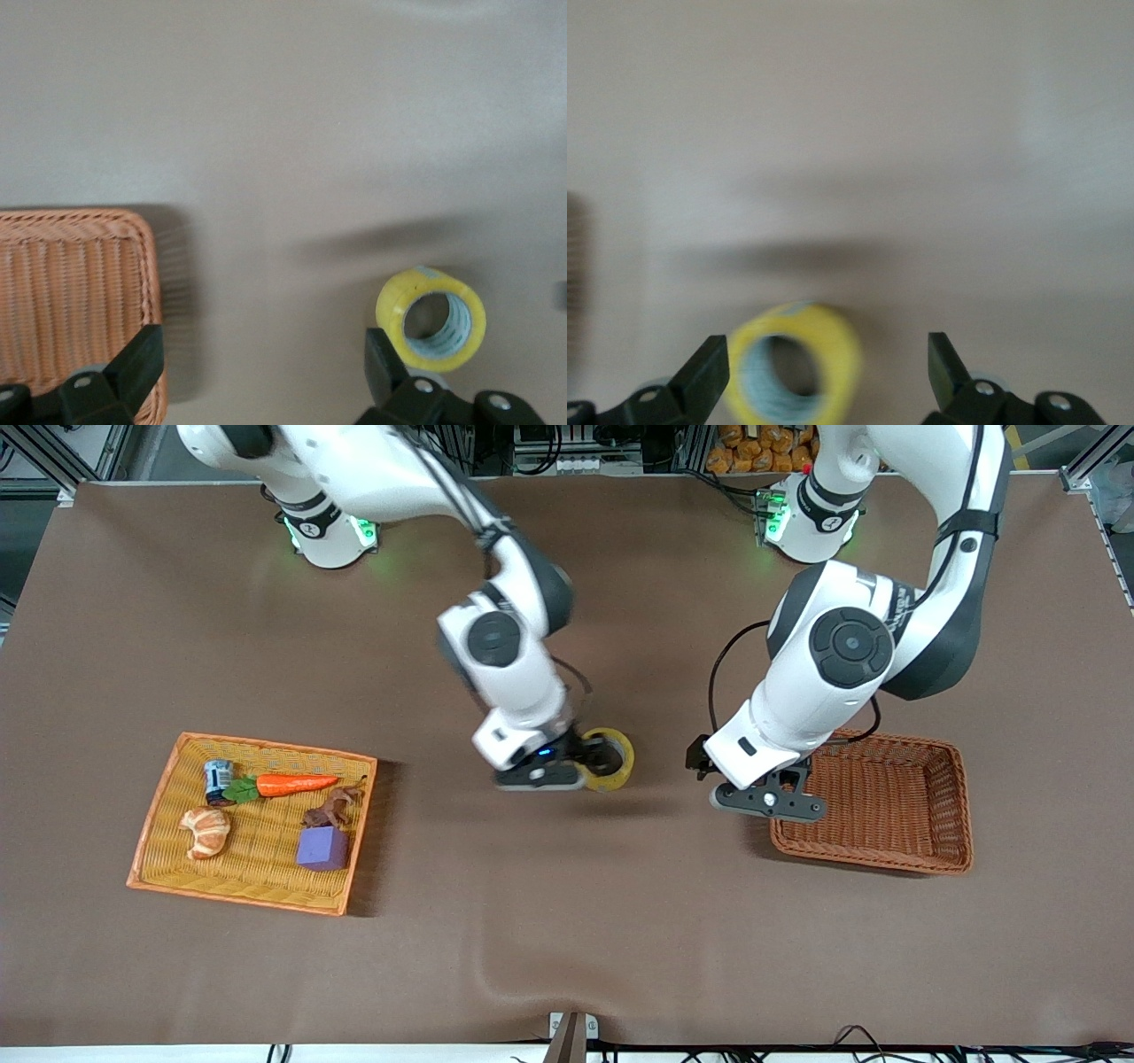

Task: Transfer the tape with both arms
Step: 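Grasp the tape with the left gripper while the right gripper releases it, then hold the tape with the left gripper while the right gripper withdraws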

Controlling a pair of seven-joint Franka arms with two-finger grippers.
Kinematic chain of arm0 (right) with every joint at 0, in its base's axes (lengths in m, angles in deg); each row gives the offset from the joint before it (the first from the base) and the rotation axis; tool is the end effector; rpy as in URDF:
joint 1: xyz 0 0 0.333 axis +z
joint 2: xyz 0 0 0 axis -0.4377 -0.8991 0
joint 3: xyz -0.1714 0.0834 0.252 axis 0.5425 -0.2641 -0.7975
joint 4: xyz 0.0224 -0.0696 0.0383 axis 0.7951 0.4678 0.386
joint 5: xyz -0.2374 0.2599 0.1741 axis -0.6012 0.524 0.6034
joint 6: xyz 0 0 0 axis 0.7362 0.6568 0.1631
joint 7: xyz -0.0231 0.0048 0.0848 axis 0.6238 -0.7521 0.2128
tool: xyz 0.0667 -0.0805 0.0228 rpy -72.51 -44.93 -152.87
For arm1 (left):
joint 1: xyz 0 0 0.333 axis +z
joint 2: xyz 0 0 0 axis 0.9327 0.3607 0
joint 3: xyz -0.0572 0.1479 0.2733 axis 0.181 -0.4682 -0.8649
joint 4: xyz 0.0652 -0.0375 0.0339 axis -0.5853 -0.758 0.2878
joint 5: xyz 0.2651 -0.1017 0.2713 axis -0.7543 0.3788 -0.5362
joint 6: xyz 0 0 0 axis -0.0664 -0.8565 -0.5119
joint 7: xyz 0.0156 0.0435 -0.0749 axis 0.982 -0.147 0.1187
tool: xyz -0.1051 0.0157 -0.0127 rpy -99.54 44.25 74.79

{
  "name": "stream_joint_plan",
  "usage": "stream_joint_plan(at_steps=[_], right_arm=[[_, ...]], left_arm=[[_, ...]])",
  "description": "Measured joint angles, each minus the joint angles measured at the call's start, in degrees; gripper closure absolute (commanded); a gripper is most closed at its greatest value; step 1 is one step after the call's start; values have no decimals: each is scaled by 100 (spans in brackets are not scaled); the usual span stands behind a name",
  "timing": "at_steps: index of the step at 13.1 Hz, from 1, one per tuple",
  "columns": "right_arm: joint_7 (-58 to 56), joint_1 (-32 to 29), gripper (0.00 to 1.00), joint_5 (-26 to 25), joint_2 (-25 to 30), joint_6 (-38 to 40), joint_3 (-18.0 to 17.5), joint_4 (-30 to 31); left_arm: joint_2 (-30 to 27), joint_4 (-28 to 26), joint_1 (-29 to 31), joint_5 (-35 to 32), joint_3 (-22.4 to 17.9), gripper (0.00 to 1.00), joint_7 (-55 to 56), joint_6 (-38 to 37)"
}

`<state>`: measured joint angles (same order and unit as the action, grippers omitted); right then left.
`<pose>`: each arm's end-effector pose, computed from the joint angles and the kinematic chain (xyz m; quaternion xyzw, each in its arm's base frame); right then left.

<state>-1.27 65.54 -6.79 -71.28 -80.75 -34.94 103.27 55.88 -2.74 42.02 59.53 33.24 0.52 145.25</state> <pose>0.5922 0.4300 0.3533 -0.9923 0.0249 -0.0623 0.1038 0.6289 -0.3010 0.4294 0.9956 -0.0837 0.0347 0.0251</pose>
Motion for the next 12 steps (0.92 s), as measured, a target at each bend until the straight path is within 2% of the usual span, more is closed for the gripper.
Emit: stream_joint_plan(at_steps=[3, 6, 9, 12], right_arm=[[-850, -999, 0, -1, 1157, 969, 15, 819], [-1388, -1569, 0, -243, 2028, 1817, 30, 1273], [-2236, -2315, 0, -351, 2659, 2549, 41, 1437], [-2976, -3106, 0, -402, 3084, 3174, 36, 1378]], left_arm=[[414, -21, -344, 6, 38, 0, 305, 514], [810, -31, -844, 6, 46, 0, 1048, 775], [1014, -258, -1018, 6, 43, 0, 1346, 803], [1050, -712, -1071, 6, 44, 0, 1346, 1217]])
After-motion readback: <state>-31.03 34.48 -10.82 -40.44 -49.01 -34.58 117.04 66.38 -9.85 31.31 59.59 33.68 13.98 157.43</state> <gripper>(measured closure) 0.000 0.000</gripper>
